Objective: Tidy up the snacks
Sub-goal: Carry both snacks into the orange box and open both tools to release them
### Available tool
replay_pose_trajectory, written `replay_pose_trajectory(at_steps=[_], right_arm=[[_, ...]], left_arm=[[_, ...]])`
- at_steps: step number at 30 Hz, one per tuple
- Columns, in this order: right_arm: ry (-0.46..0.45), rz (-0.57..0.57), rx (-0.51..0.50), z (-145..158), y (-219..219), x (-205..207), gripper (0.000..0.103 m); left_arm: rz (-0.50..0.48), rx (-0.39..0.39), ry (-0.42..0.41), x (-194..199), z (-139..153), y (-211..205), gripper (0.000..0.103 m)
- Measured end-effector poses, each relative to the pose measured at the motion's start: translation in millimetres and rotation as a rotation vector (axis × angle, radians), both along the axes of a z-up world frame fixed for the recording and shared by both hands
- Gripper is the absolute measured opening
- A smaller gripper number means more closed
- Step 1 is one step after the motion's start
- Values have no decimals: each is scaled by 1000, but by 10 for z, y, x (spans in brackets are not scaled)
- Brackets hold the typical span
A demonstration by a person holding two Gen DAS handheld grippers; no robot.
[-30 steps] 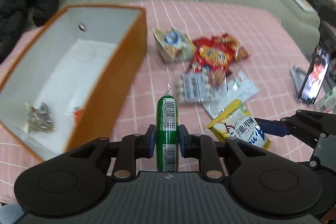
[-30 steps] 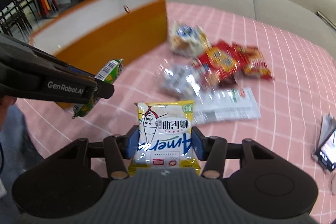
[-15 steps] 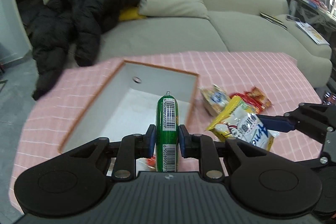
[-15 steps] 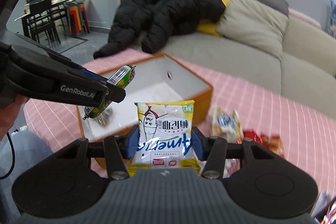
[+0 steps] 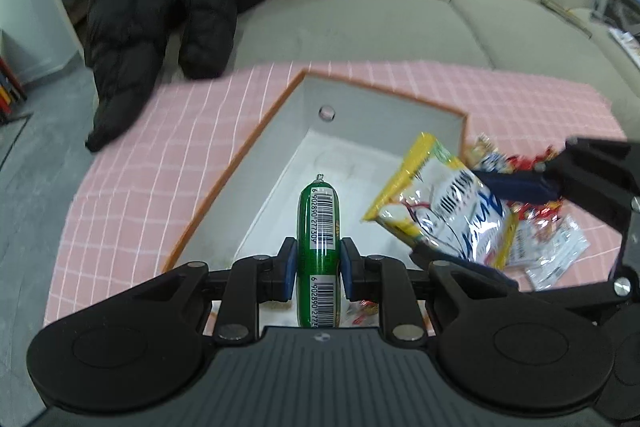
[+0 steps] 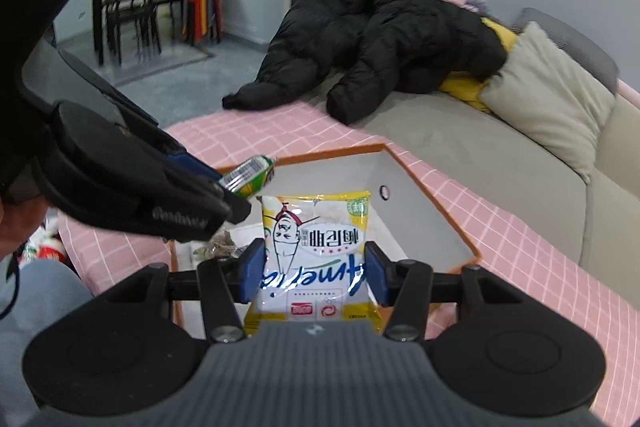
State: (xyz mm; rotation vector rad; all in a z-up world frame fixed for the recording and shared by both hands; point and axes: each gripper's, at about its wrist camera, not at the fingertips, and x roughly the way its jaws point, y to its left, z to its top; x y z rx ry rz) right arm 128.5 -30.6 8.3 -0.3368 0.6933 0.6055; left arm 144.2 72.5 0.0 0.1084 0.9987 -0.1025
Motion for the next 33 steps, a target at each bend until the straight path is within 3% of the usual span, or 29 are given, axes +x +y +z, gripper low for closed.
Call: replay_pose_trajectory(at_steps=[7,19,26,33], right_arm=[[47,72,-159,-415,312,409,50],[165,157,-293,-1081,507,761,50],[217,168,-334,-1298,587,857,50],[229,148,-349,-1333,569,846,50]], left_arm=[[37,-26,118,217,-354,173,24],[38,-63,257,441,-834,245,24],[30,-50,291,556,-990,233,24],[42,-31,315,589,-1054,256,25]])
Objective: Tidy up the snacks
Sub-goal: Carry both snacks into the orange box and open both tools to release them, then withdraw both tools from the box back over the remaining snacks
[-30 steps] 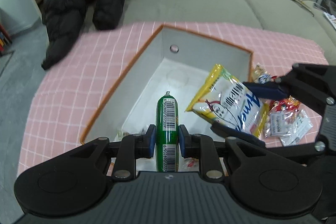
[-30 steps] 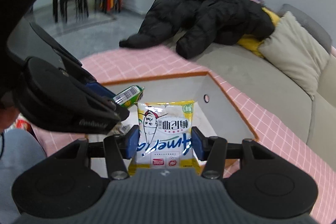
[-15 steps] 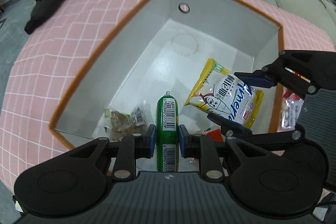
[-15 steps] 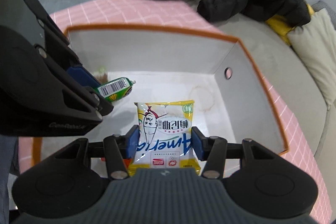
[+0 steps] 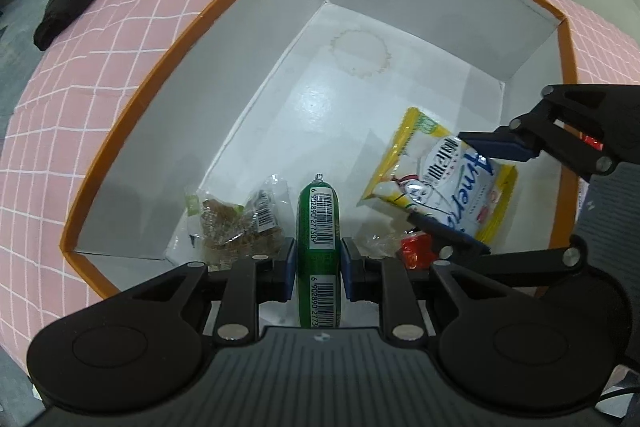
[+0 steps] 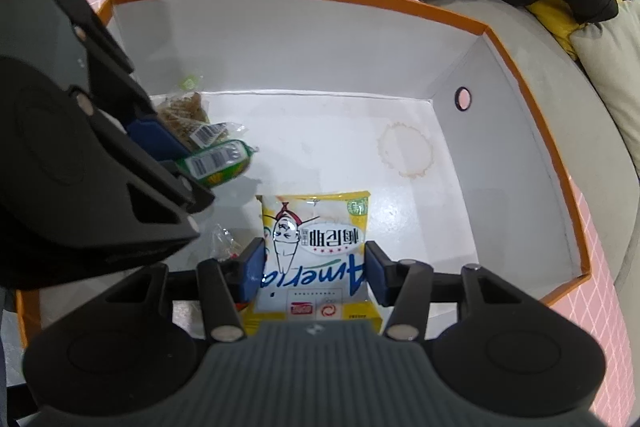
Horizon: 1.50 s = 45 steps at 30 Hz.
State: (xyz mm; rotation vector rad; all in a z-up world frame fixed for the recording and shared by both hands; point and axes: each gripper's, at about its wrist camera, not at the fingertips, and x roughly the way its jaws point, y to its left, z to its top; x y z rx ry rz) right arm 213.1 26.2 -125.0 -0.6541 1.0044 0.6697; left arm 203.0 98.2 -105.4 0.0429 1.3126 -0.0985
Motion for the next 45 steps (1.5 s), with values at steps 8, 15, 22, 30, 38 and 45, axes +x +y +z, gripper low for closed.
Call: replay_pose_trajectory(at_steps=[8,15,22,30,38,45], right_arm=[[3,-4,5,74,-8,-34,68],[-46,-52,63,334,-133,-120,72],[-147,-200,232,781,-473,-370,73],[-320,-317,362,1213,-880,-874,73],[-470,-426,385,1413,-1315,-1353,73],[-503,-536,389,1348,-1717,-1718,78]], left_arm=[[5,2,-78,-67,218,25,46],[42,25,-205,-237,587,49,47],[95,-3,-369,-495,995,-27,48],[111,-81,-531,-906,1327,-263,49],[136,-148,-578,-1308,1306,-479,49],[79,-172,-534,-1501,1075,-805,49]])
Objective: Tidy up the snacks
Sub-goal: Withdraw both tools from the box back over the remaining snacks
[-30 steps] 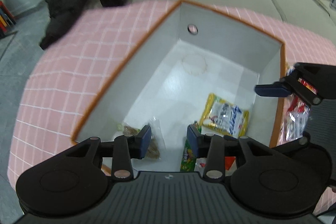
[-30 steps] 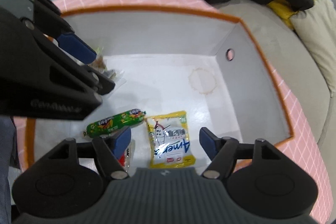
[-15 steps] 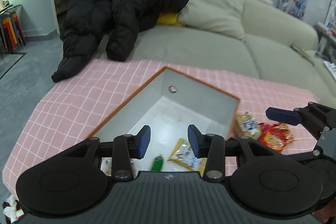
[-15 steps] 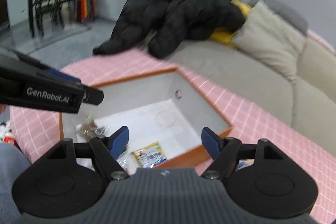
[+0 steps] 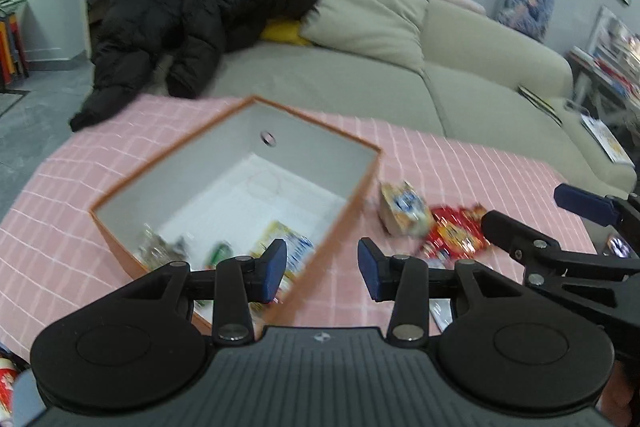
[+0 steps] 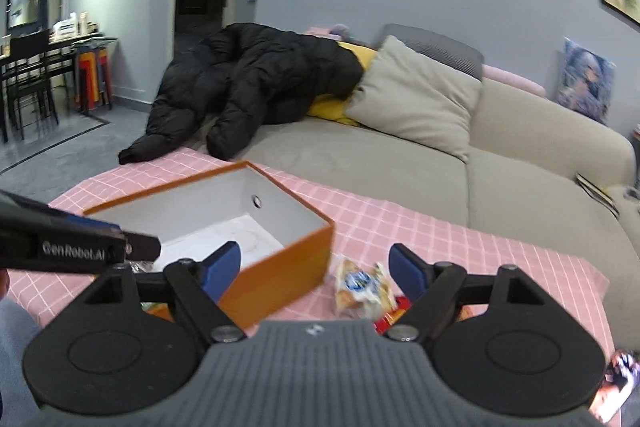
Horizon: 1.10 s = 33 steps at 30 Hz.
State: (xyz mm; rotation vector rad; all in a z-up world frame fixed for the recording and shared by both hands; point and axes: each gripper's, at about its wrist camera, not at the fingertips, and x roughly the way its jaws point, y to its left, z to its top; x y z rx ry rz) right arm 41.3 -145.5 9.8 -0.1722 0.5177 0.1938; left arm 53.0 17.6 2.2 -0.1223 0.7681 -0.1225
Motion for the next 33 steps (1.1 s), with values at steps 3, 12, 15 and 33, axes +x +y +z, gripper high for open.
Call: replay_pose_trajectory(at_steps=[3,12,15,33], right_arm=[[11,-51,-37,-132,-142,-118,78],[153,-215,7,-568,-711,-245,78],[184,-255,41,-697,-841,-220,75],[340,-261,50,-1274,-985,243,49]], left_arm=[[-51,7,10,-53,-85,-177,49],[-168,18,14,-16,-320,-590,55],[-188,11,31,42,-419,-688,57],[-286,42,204,713,-1082,-1012,66]])
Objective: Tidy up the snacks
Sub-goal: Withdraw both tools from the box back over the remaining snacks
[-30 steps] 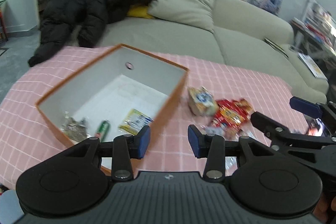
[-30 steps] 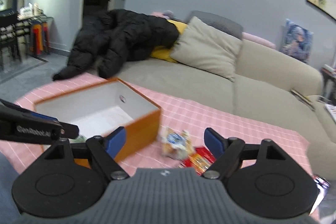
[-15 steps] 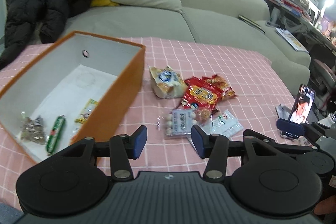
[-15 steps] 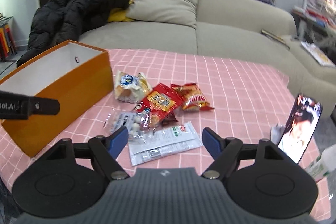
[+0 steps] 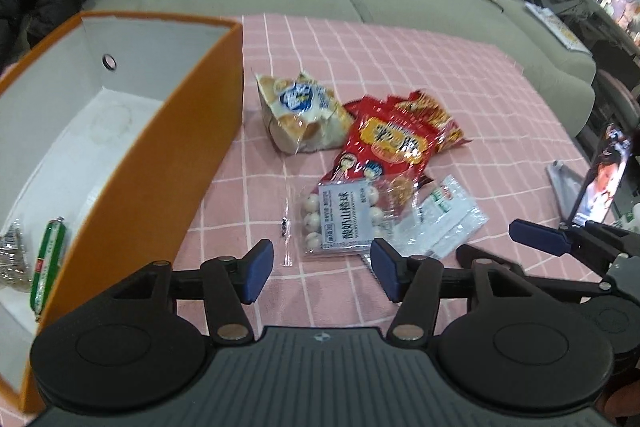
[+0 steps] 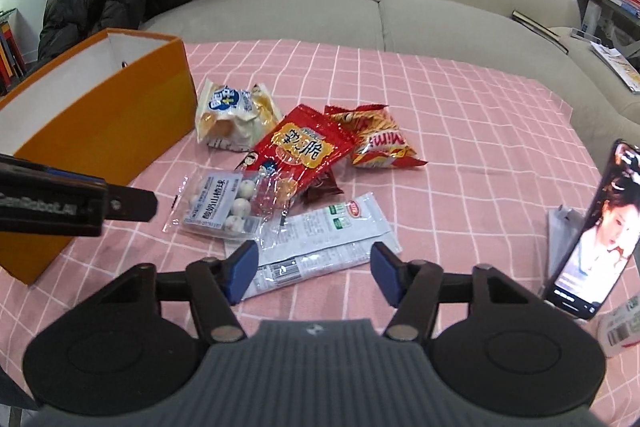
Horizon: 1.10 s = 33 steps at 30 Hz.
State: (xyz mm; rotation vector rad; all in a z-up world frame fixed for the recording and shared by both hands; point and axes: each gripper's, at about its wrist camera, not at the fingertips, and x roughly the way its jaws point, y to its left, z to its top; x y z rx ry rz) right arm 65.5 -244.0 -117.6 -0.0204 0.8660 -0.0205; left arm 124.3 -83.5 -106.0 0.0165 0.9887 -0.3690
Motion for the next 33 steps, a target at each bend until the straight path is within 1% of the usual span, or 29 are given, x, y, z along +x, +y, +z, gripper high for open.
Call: replay_pose_trajectory(at_steps=[3,6,8,11,14,18,23,25,26,28,30,33], right_arm=[[22,-1,-14,-86,3,121,39],[31,-7,-20,-155,-17,245,39],[34,-8,-24,-196,-17,316,39],[37,-10,-26,-238,-5,391,35],[30,-11,-31,-258,11,432,35],[34,14,-31,-286,37,492,35],[31,93,-7,-291,190,431,35],[37,134,18,-279,294,365,34],[39,152,18,-274,350,328,30],[36,195,19,-267,448,242,31],[33,208,17,-266,500,187,31],[25,169,3,-256,451,153,31]], left_arm=[[5,3,26,58,-83,7,66],[13,0,37,94,-150,15,66],[8,11,40,127,-201,4,66],[-11,20,56,191,-287,-21,66],[-24,24,64,229,-338,-42,66],[-8,33,77,236,-364,-10,66],[30,41,82,193,-317,100,66],[55,38,84,161,-283,146,62],[66,37,83,145,-261,170,63],[84,16,83,111,-217,220,63],[102,4,83,83,-182,246,66],[120,-16,88,56,-159,255,66]])
